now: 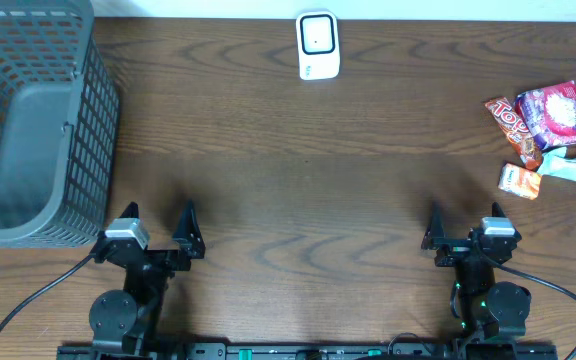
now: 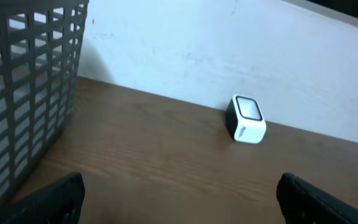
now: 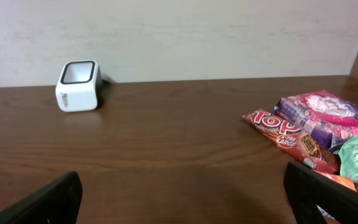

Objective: Scan the item barcode

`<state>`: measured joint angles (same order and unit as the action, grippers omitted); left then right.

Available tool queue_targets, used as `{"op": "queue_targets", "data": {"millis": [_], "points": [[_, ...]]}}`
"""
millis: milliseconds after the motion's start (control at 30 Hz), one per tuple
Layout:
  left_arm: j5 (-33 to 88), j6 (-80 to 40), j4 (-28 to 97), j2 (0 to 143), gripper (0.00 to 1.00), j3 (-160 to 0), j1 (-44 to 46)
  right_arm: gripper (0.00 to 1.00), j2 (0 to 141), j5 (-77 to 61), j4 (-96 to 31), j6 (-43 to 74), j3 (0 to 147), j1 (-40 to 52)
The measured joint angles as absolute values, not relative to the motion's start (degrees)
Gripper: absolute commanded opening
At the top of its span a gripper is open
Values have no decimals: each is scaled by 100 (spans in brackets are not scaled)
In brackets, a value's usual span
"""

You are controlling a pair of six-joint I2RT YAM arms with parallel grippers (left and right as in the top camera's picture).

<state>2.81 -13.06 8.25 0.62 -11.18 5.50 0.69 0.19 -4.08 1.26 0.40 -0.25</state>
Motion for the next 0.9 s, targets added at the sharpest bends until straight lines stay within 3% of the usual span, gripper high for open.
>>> {"op": "queue_targets", "data": {"millis": [633, 900], "points": [[528, -954, -1194, 58, 98, -193, 416, 99, 69, 19, -408, 126, 40, -25], [609, -786, -1374, 58, 98, -40, 386, 99, 69, 19, -408, 126, 40, -25]]}}
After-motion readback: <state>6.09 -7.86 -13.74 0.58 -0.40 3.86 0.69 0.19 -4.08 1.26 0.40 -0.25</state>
